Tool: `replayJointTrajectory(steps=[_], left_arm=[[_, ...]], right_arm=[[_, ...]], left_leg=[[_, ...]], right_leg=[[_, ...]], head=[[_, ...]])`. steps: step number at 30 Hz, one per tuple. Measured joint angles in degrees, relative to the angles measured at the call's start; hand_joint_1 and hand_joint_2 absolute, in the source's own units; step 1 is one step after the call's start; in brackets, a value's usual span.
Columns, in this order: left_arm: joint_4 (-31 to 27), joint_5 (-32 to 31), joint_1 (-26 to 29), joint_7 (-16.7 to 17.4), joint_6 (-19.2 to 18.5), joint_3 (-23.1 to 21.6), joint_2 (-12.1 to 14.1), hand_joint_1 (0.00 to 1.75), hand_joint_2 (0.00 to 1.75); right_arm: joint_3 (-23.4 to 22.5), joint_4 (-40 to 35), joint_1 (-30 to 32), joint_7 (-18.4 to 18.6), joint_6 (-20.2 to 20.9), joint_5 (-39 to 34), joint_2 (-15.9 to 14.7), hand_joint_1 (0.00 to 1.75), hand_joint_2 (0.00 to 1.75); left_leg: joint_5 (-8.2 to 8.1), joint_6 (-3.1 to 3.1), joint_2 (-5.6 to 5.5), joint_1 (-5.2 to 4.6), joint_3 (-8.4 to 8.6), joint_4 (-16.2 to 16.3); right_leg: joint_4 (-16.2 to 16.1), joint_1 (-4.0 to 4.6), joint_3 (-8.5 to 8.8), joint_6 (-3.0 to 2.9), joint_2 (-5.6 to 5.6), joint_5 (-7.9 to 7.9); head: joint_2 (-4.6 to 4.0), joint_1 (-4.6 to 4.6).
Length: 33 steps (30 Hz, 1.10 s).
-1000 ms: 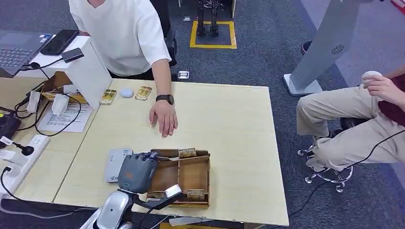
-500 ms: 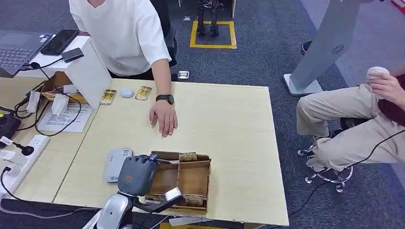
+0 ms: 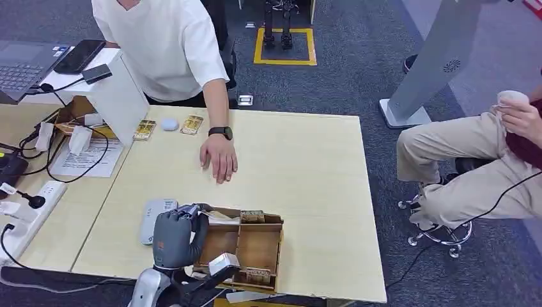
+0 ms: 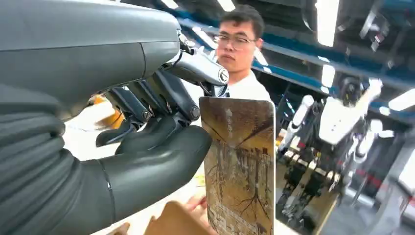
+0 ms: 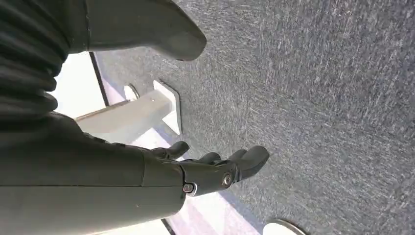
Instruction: Pass the card to the sensor for recognition and then transmit it.
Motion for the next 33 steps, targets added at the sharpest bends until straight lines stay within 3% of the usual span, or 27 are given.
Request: replayJointTrajectory(steps=[3, 9, 16, 18, 23, 25, 33], left_arm=[[-1.2, 1.0, 1.1, -1.2, 0.1, 2.7, -2.2, 1.75, 1.75], [-2.3, 1.2, 2.1, -1.6, 0.1, 5.0, -4.0, 1.75, 1.75], [-2.8, 6.0, 3.2, -6.2, 0.1, 7.7, -6.5, 1.75, 1.75], [-2.8, 10.7, 3.2, -6.4, 0.1, 7.8, -6.8, 1.75, 1.75], [-2.7, 29.4, 0.5, -6.1, -1.6, 7.8, -6.6, 1.75, 1.75], [-2.2, 32.9, -2.0, -5.5, -2.3, 7.8, -6.2, 1.75, 1.75], [5.3, 25.3, -14.5, 2.0, -2.1, 9.7, -3.9, 1.75, 1.75]], right_arm=[[0.0, 0.0, 0.0, 0.0, -0.1, -0.2, 0.2, 0.0, 1.75], [0.0, 0.0, 0.0, 0.0, -0.3, -0.3, 0.3, 0.0, 1.75], [0.0, 0.0, 0.1, 0.0, -0.5, -0.7, 0.6, 0.0, 1.75], [0.0, 0.0, 0.1, 0.0, -0.6, -0.9, 0.7, 0.0, 1.75], [0.0, 0.0, 0.1, 0.1, -0.9, 0.2, 1.0, 0.0, 1.75], [0.0, 0.0, 0.0, 0.2, -0.9, 1.4, 1.0, 0.0, 1.75], [0.0, -0.9, -0.5, 1.4, -0.8, 5.0, 1.0, 0.0, 1.75]], left_leg=[[0.0, 0.0, 0.0, -0.01, 0.01, 0.0], [0.01, -0.01, -0.01, 0.0, 0.01, 0.0], [0.0, -0.01, -0.01, 0.0, 0.0, 0.0], [0.0, 0.0, -0.01, 0.0, 0.0, 0.0], [0.04, 0.02, -0.05, 0.0, 0.0, 0.0], [0.06, -0.02, -0.06, 0.0, 0.0, 0.0], [0.13, -0.07, -0.07, 0.0, 0.02, 0.0]], right_leg=[[0.0, 0.0, 0.0, 0.0, 0.0, 0.0], [0.0, 0.02, 0.01, 0.0, -0.01, 0.0], [0.0, 0.0, 0.0, 0.0, -0.01, 0.0], [0.0, 0.0, 0.0, 0.0, -0.01, 0.0], [0.0, 0.01, 0.0, 0.0, -0.08, 0.01], [0.0, 0.01, 0.01, 0.0, -0.08, 0.01], [0.1, 0.01, 0.01, -0.06, -0.06, 0.07]], head=[[0.0, -0.02], [0.0, -0.02], [0.0, 0.0], [0.02, -0.02], [0.02, -0.02], [0.0, -0.02], [0.0, -0.02]])
